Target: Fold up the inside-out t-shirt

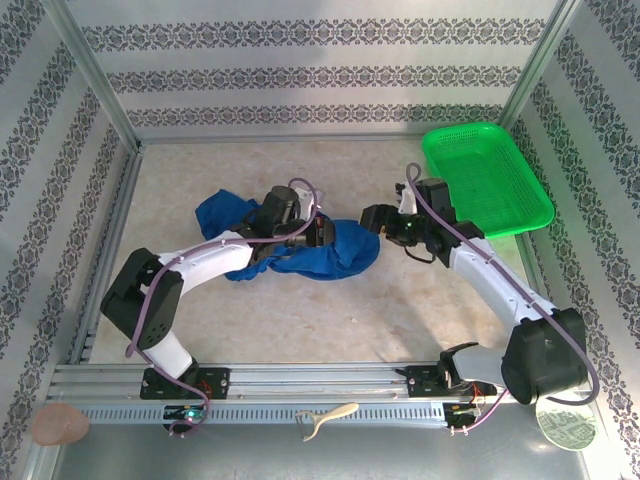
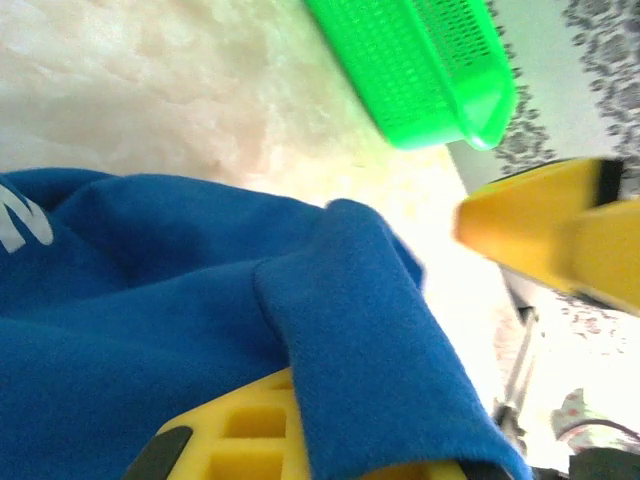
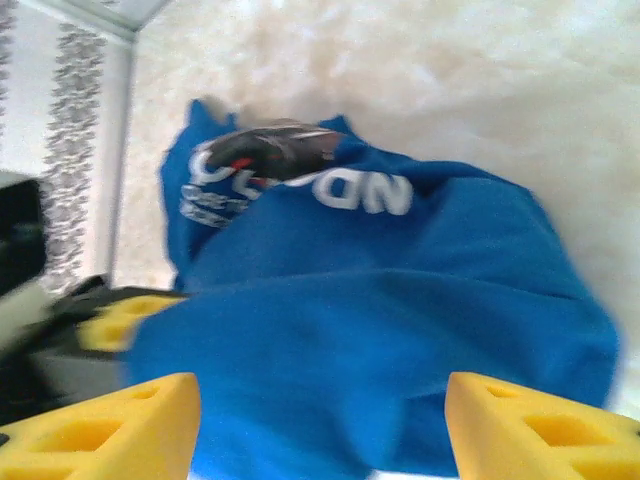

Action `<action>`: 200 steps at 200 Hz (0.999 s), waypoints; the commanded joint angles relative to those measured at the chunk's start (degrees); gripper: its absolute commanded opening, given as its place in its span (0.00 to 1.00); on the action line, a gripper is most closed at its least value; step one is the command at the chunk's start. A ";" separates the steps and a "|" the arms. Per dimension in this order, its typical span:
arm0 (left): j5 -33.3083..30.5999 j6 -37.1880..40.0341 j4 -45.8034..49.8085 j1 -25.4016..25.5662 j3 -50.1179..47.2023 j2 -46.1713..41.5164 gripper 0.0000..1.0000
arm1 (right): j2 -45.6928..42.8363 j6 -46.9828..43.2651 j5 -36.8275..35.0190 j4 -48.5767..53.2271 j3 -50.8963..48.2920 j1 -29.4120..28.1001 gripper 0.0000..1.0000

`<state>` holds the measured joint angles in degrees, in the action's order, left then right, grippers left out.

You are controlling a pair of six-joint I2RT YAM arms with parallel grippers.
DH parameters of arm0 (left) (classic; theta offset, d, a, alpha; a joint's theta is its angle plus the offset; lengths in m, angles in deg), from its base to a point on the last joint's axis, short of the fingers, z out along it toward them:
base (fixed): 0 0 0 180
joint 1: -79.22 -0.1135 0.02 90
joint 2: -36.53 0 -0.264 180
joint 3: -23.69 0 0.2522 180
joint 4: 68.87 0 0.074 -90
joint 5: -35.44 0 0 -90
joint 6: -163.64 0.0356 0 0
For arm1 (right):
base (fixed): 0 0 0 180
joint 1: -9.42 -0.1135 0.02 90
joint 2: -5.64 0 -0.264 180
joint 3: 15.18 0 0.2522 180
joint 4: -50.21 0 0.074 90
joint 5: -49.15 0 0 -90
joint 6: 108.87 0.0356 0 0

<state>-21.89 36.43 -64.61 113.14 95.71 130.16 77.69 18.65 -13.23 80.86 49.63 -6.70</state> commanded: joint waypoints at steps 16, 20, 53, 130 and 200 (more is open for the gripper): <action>6.36 -6.91 -3.43 -1.44 -1.44 -4.62 0.00 | -9.39 2.78 -8.47 -0.76 -6.07 -6.76 0.67; 6.29 -7.12 -3.00 -1.48 -1.36 -4.76 0.00 | -10.37 3.16 -9.32 -0.72 -6.76 -8.04 0.67; 5.04 -7.36 2.27 -1.48 0.07 -4.86 0.00 | -16.08 5.47 -19.97 0.16 -10.44 -17.78 0.68; 4.02 -8.79 3.35 -1.48 0.81 -5.79 0.00 | -2.46 7.56 -25.02 -9.20 -5.48 -22.55 0.43; 1.22 -4.65 9.53 -6.04 -0.50 -4.56 0.00 | -9.63 0.31 7.94 -3.15 -0.47 -5.12 0.00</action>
<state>-19.64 28.60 -59.06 110.01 94.84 126.42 73.02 23.13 -21.32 75.78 45.87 -16.89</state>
